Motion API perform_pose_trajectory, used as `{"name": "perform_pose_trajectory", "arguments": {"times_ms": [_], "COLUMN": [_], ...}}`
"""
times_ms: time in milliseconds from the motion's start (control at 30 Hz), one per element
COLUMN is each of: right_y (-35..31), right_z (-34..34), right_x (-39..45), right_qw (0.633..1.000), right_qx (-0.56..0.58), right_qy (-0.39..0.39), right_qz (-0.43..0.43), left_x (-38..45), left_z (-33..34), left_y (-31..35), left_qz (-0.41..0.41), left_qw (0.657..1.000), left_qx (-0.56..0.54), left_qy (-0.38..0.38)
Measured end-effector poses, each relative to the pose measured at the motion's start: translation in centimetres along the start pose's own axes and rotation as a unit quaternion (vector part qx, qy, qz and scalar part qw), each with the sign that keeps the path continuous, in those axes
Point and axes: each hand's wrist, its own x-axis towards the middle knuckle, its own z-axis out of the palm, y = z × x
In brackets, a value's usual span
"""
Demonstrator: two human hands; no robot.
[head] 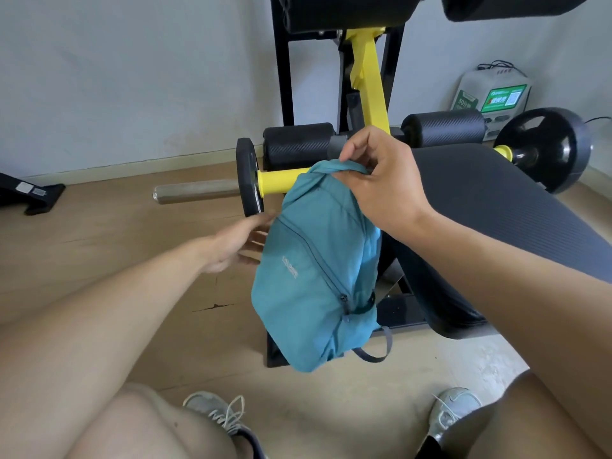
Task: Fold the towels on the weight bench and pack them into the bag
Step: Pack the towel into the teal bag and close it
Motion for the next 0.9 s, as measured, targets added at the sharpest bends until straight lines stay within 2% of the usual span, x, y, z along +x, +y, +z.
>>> {"name": "perform_pose_trajectory", "arguments": {"times_ms": [133,300,467,600,733,900], "right_y": [0.2,0.1,-0.2,-0.2,-0.3,-0.4], "right_z": [0.4,1.0,1.7,1.9,2.4,2.2], "right_x": [0.1,0.2,-0.1,-0.3,-0.7,-0.9], "right_qw": [1.000,1.000,1.000,0.999,0.999,0.997], "right_qx": [-0.004,-0.007,-0.012,-0.022,-0.041,-0.071], "right_qy": [0.001,-0.005,-0.019,-0.023,-0.033,-0.044], "right_qz": [-0.003,0.001,0.002,0.018,0.009,0.003], "left_x": [0.2,0.6,1.2,1.2,1.1,0.6], "left_z": [0.6,1.4,1.7,1.0,0.7,1.2], "left_y": [1.5,2.7,2.4,1.6,0.9,0.5], "left_qz": [0.064,0.081,0.096,0.026,-0.043,-0.094], "left_qw": [0.998,0.995,0.982,0.983,0.963,0.976], "left_qx": [0.013,-0.022,0.105,0.178,0.258,0.136], "left_qy": [-0.004,0.062,0.123,0.048,-0.059,-0.139]}}
